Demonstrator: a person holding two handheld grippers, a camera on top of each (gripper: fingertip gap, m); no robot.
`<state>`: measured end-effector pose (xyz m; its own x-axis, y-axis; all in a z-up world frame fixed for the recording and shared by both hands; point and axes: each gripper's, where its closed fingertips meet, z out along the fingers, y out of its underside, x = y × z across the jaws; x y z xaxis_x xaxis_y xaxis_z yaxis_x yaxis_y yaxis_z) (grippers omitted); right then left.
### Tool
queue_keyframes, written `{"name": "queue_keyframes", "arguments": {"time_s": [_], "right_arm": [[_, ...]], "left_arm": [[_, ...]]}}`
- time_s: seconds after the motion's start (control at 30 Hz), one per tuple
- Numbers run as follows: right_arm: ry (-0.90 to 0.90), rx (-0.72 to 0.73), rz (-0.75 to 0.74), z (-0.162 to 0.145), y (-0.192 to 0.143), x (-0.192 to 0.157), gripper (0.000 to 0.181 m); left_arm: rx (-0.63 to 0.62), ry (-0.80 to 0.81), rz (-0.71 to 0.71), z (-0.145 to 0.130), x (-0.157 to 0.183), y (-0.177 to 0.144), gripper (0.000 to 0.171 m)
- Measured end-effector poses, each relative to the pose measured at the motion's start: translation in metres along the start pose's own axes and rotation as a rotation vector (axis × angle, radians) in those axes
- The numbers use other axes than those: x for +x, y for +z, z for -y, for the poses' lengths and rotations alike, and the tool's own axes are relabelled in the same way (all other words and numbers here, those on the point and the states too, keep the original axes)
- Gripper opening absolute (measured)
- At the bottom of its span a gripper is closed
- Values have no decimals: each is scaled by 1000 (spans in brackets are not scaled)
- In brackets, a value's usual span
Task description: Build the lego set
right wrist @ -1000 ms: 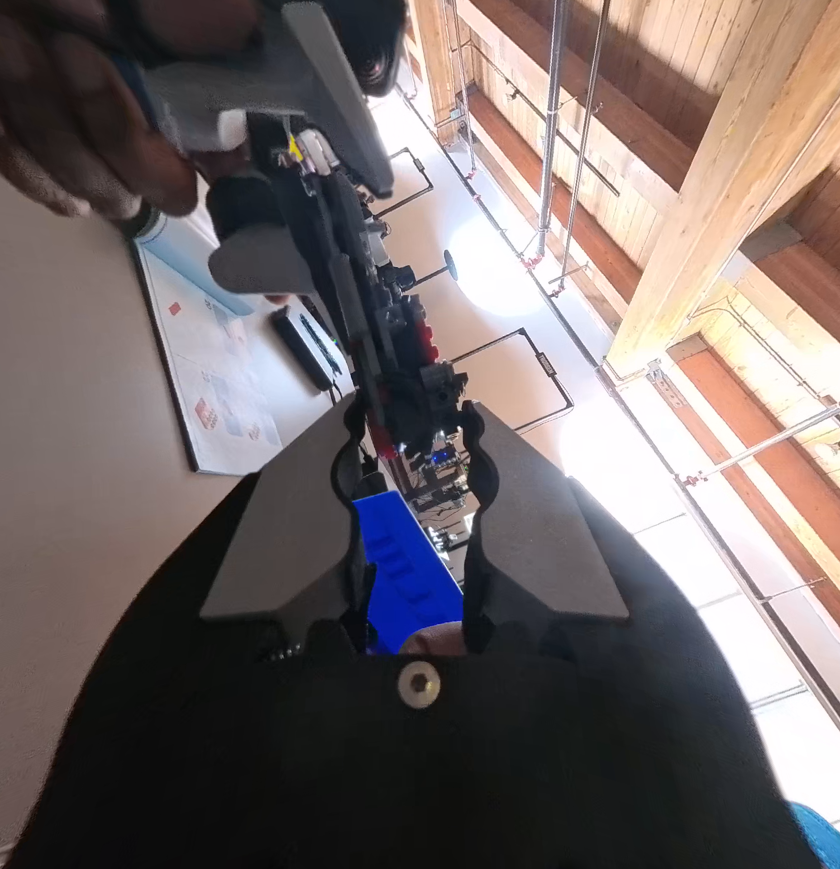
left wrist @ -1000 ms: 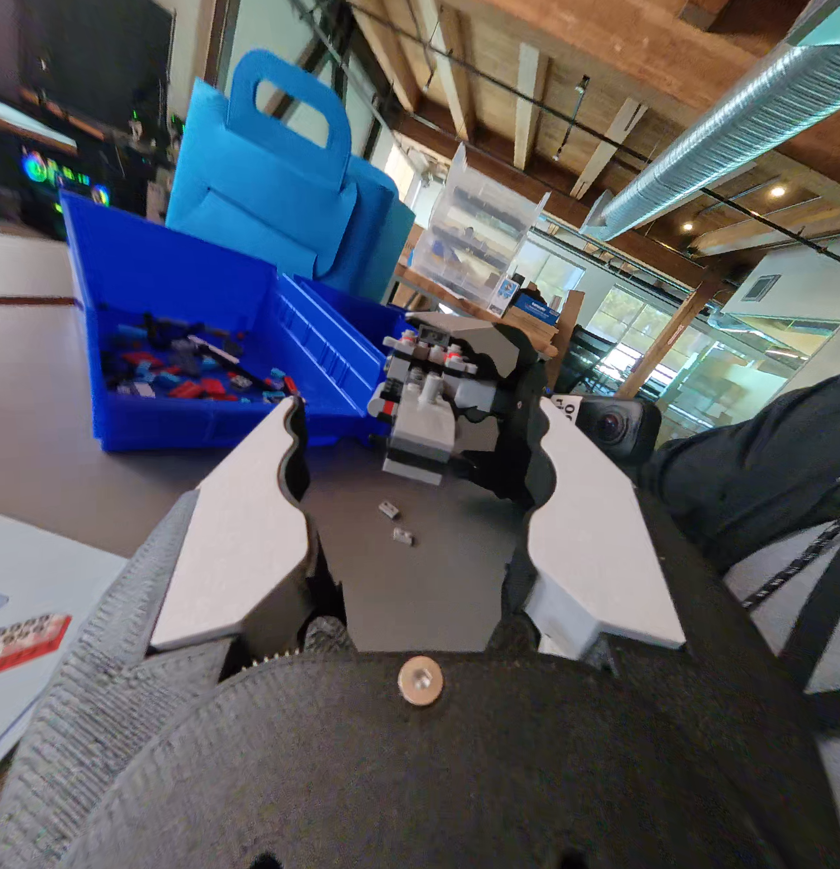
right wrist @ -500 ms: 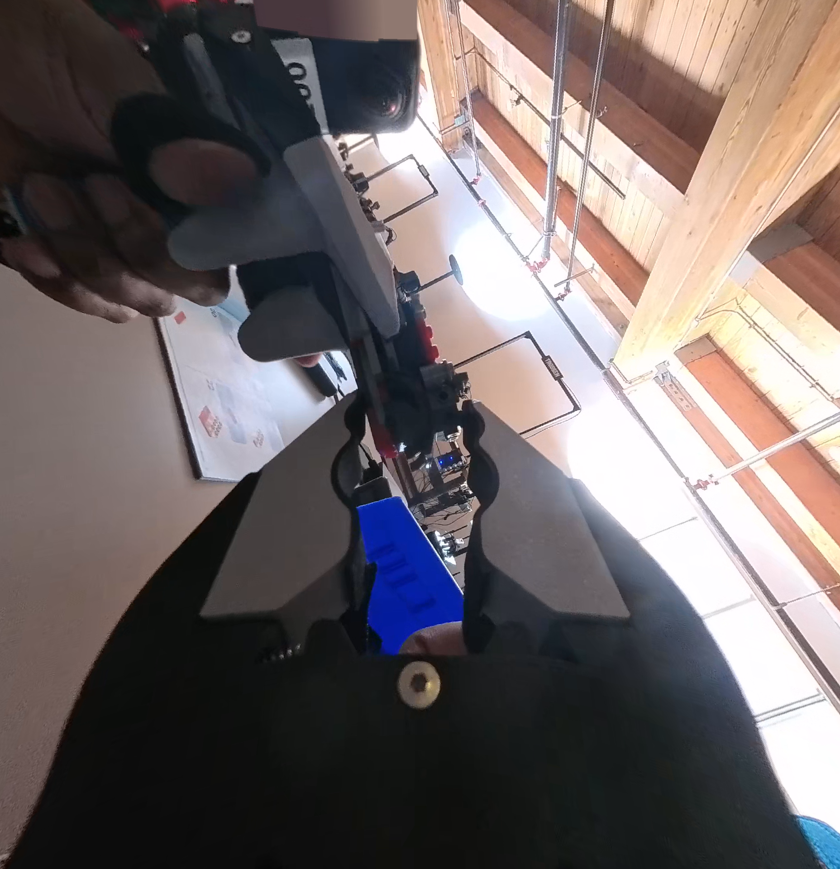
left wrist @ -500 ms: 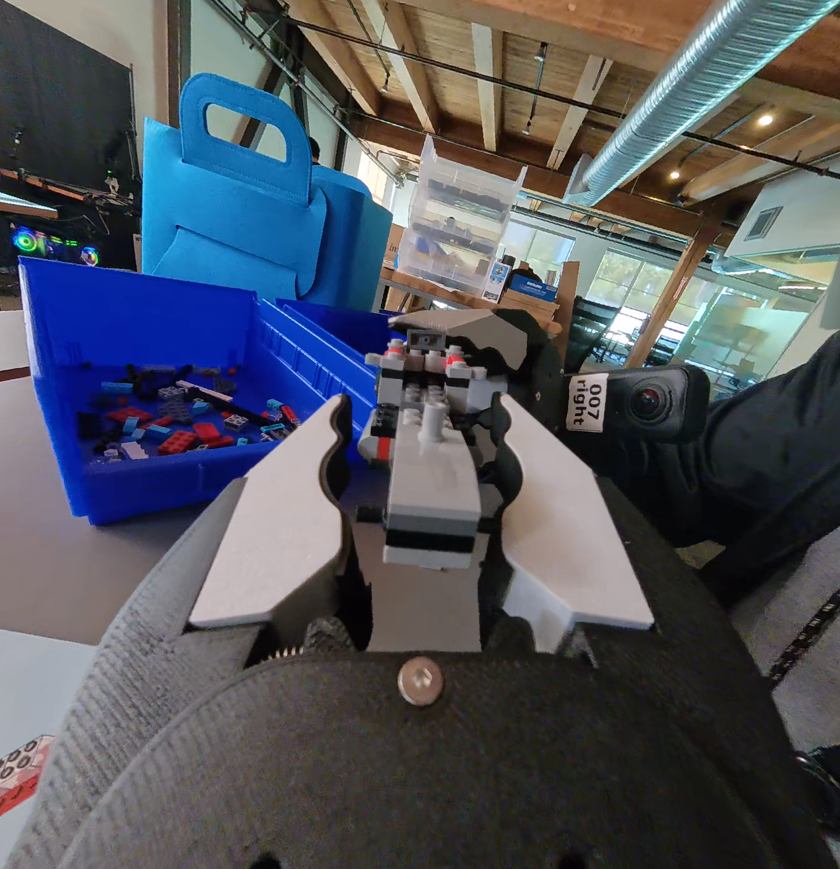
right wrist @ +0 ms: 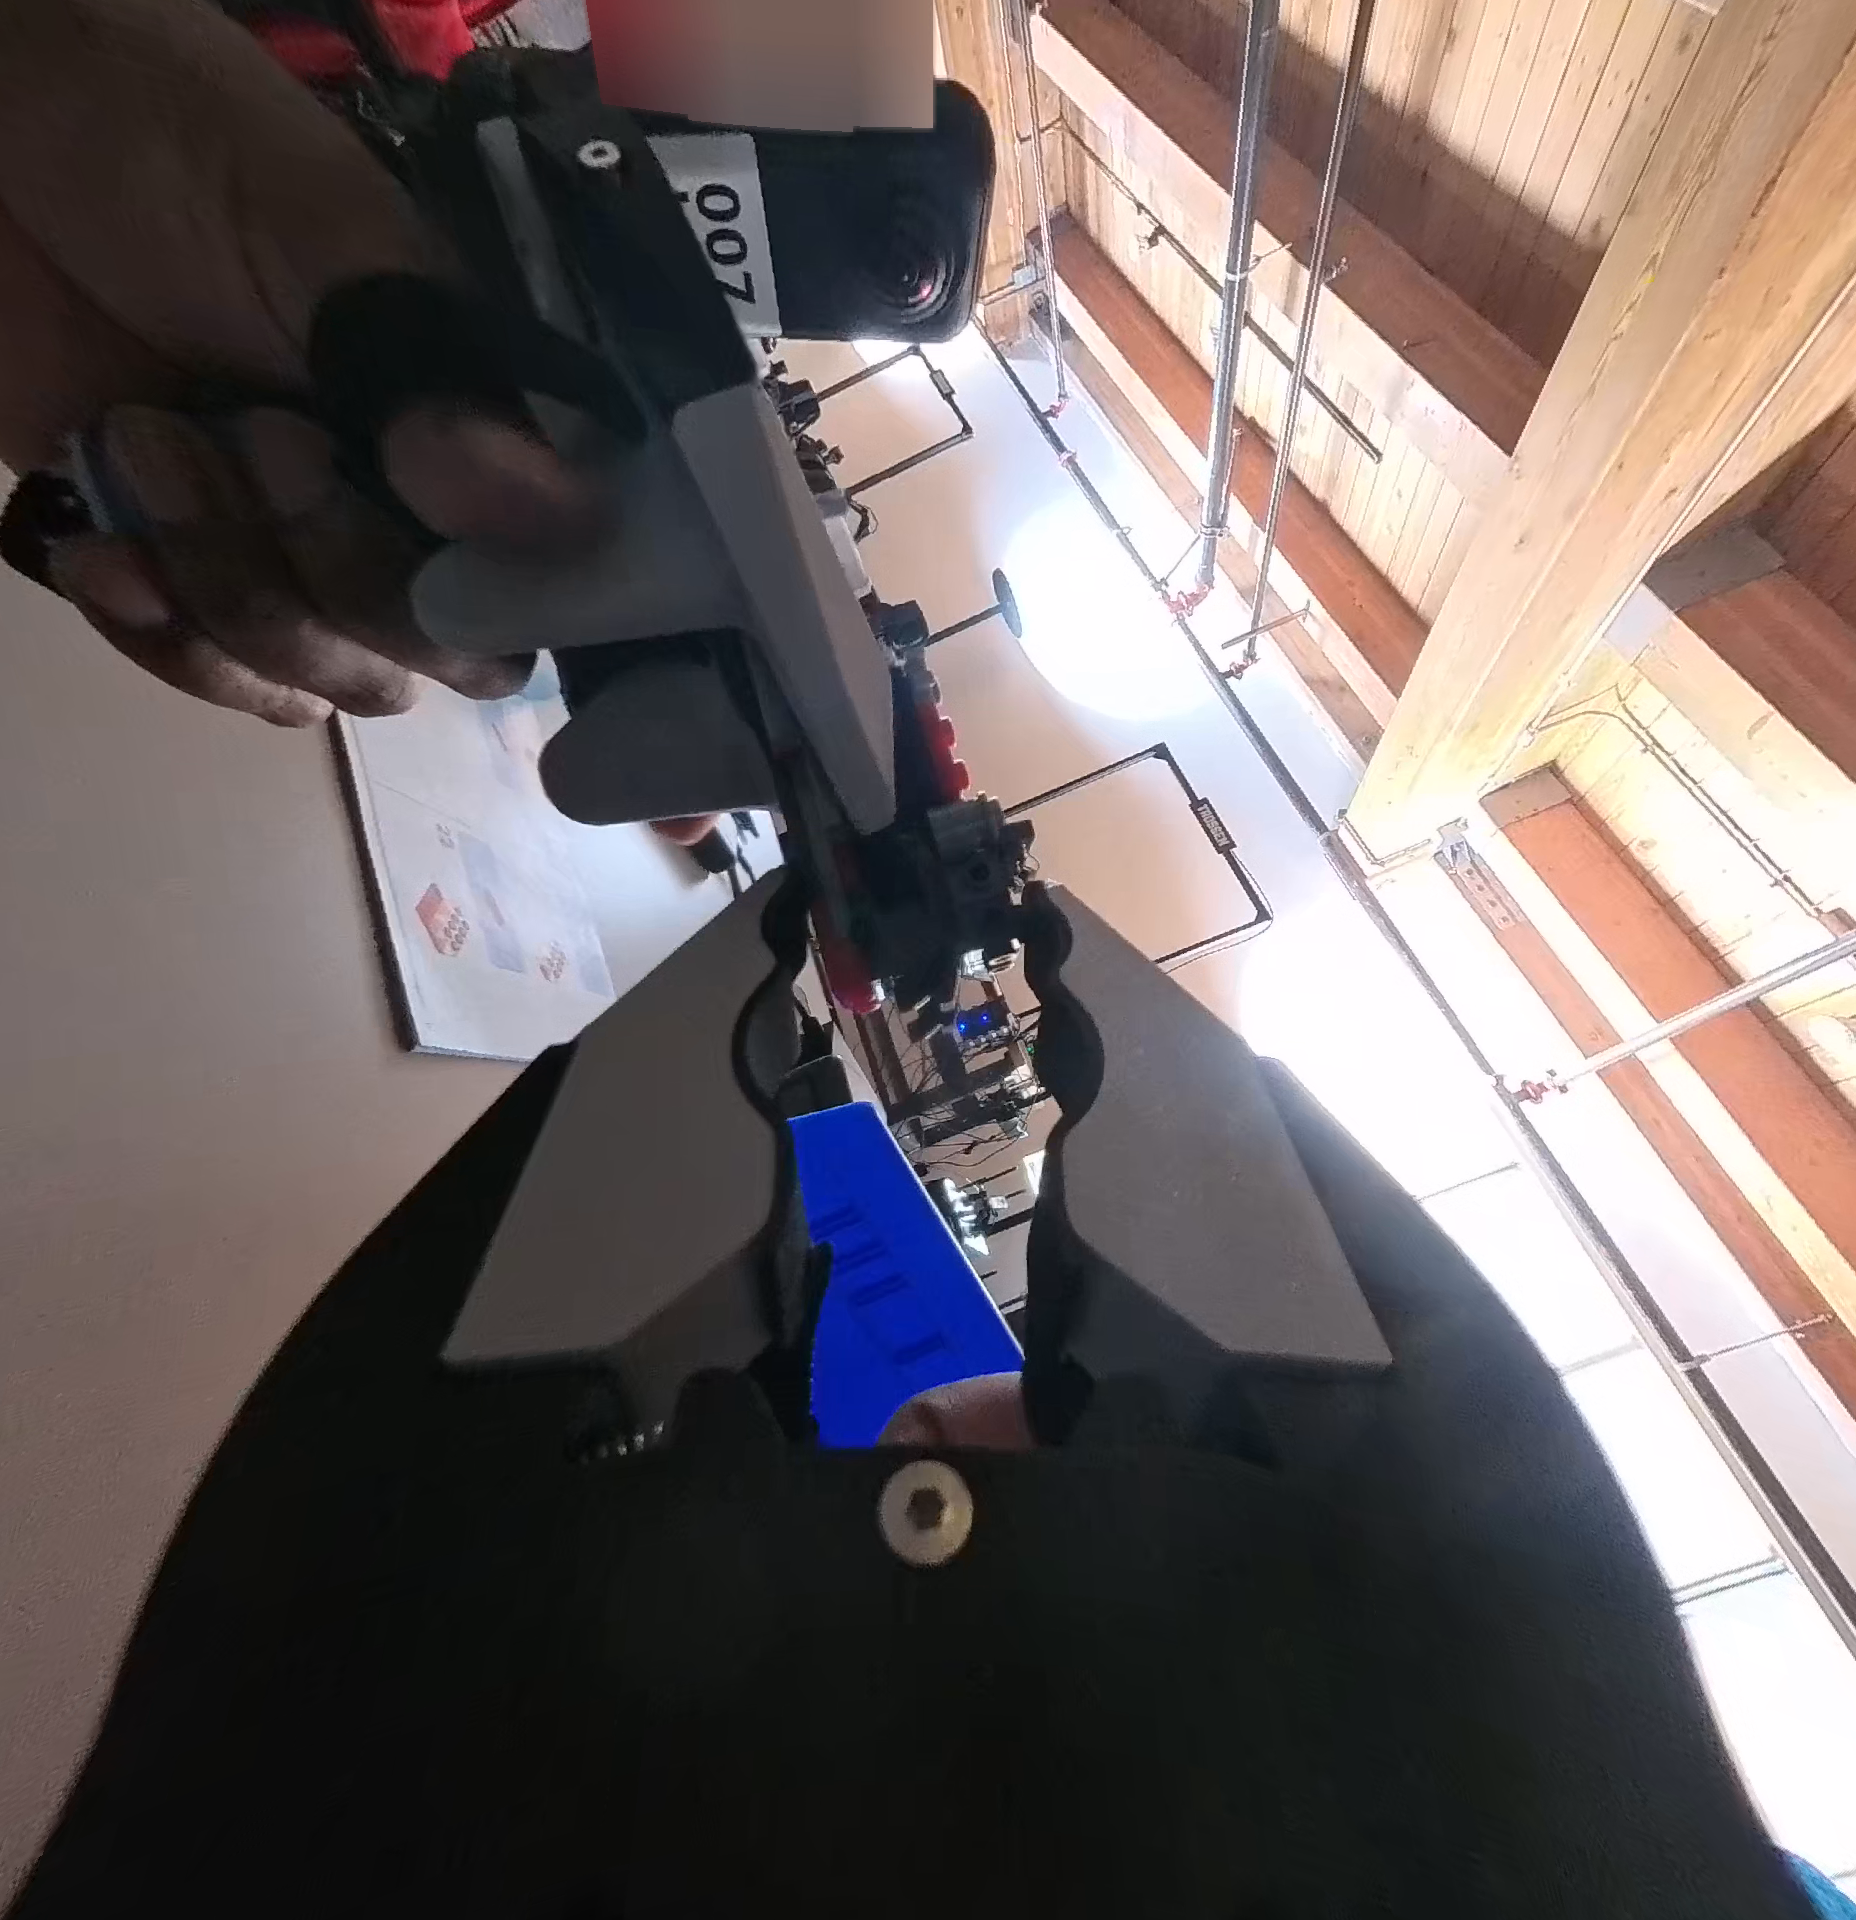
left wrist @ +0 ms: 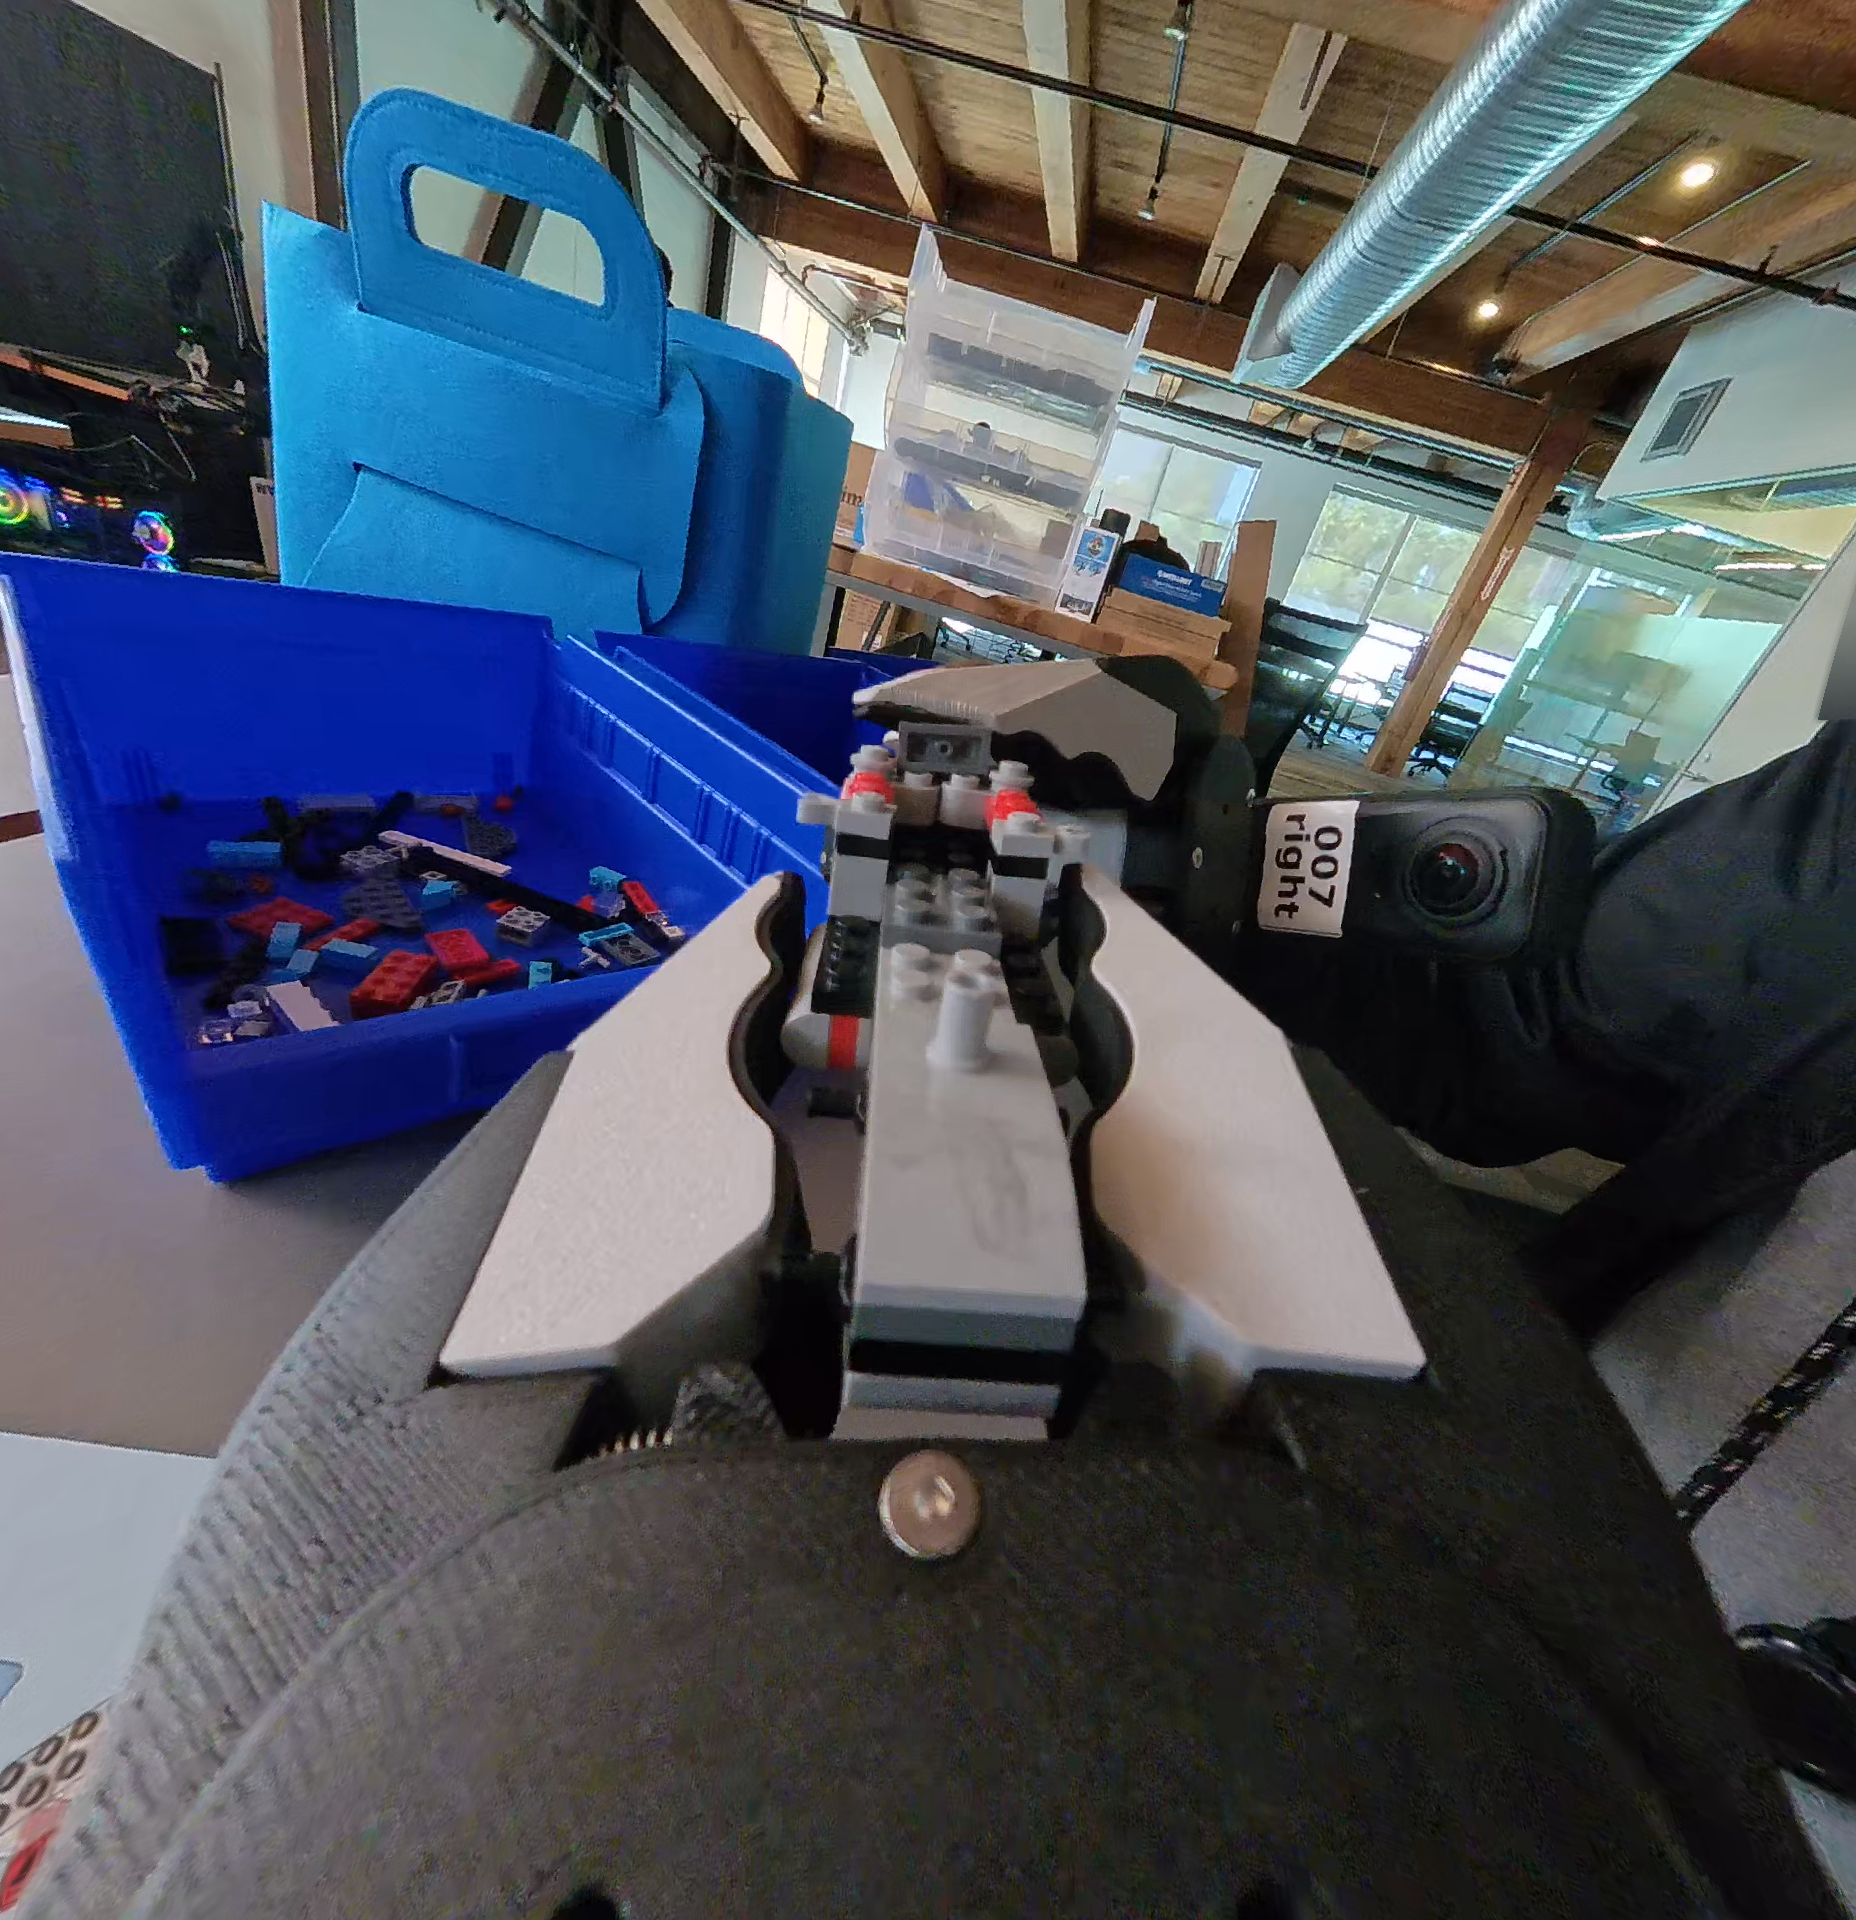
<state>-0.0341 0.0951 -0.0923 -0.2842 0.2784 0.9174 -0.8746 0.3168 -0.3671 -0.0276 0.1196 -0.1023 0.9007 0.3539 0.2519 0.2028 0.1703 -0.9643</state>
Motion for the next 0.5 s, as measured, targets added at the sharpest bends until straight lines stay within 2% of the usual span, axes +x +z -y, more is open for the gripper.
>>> {"name": "queue_keyframes", "arguments": {"time_s": [0.2,0.33,0.5], "right_arm": [[32,2,-1,-4,1,5,44],[95,17,3,-5,0,11,57],[157,23,-17,-8,1,24,56]], "left_arm": [[29,26,4,4,-3,1,49],[48,26,-6,14,-7,2,49],[75,17,-23,29,-17,6,49]]}}
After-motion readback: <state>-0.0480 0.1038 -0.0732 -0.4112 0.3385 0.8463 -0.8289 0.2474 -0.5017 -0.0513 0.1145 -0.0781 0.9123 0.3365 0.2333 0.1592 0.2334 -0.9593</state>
